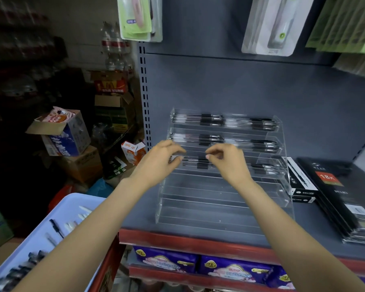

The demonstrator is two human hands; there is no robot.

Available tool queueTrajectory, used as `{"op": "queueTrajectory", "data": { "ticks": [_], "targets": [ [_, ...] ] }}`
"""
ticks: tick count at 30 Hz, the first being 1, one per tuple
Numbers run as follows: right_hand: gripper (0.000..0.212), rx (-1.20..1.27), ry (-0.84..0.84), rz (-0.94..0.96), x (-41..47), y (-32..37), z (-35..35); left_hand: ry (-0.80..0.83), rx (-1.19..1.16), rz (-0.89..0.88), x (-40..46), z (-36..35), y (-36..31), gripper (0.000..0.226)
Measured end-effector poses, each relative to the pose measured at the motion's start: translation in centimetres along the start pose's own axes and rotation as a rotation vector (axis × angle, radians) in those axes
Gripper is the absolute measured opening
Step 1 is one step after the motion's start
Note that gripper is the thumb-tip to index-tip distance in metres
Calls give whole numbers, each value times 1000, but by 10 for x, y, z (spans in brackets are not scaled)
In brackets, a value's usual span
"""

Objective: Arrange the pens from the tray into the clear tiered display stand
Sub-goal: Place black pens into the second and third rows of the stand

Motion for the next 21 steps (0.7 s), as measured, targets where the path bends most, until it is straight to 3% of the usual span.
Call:
{"op": "queueTrajectory", "data": {
  "ticks": [9,16,21],
  "targets": [
    [16,197,126,54,-22,95,-100,-127,-69,278,-79,39,84,19],
    [23,167,408,-12,-73,146,-245,35,-77,594,-196,48,206,21],
    [28,85,601,-181,-113,136,-345,232,-106,687,-276,35,280,23]
  ]
}}
Point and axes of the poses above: each hand's wrist, its own x-axis towards the middle knuckle, its own z-axis out of the back of the hand, y = z × x, the point moved 3 cm from there along x, towards the middle knuckle, and after that the axes turned 8 degrees about x, right-handed, at the moved point
